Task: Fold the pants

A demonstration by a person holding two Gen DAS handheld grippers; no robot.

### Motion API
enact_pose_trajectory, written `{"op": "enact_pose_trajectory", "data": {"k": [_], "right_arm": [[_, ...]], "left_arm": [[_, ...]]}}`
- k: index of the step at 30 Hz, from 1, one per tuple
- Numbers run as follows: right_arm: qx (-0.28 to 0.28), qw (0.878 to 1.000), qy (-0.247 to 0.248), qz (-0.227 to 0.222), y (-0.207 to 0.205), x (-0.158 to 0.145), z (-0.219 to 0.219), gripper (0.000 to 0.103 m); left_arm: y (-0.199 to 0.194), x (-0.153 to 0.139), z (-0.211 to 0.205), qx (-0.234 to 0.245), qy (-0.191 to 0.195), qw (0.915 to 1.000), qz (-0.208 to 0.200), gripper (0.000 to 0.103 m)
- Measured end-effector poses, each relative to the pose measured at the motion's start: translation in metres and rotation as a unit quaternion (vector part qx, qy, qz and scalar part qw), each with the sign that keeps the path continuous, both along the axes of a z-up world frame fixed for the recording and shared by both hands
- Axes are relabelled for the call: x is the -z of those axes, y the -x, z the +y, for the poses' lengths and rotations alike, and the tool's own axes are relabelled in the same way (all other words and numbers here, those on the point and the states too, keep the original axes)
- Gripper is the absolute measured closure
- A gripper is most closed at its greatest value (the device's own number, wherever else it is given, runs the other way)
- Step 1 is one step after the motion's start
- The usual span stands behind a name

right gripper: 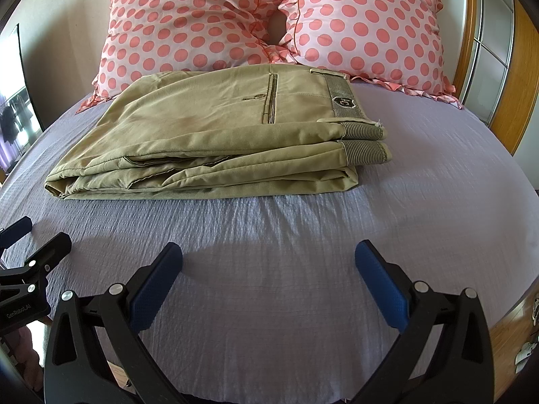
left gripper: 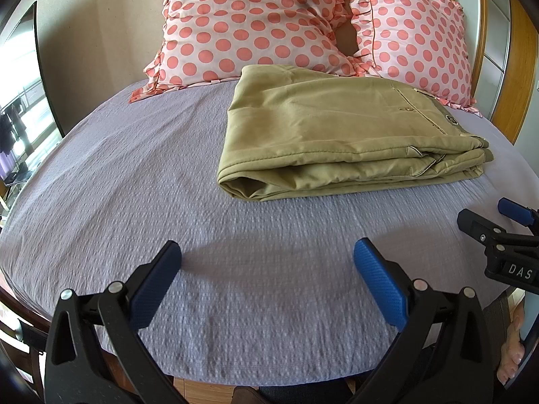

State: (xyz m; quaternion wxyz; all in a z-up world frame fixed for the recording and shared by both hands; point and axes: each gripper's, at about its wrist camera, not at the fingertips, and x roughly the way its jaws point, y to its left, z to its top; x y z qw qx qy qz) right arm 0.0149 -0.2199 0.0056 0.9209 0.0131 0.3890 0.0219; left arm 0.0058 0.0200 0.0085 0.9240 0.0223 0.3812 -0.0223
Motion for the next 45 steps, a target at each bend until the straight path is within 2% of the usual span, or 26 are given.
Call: {"op": "enact_pose_trajectory", "data": {"k": [45], "right_arm": [[-0.002,1.000,0.000,0.001,0.0004,-0.0005,-0.0010,0.001]], "left_arm": [[-0.0065,-0.0020,0.0016,0.001,0.002,0.9997,0.024,0.002]]}}
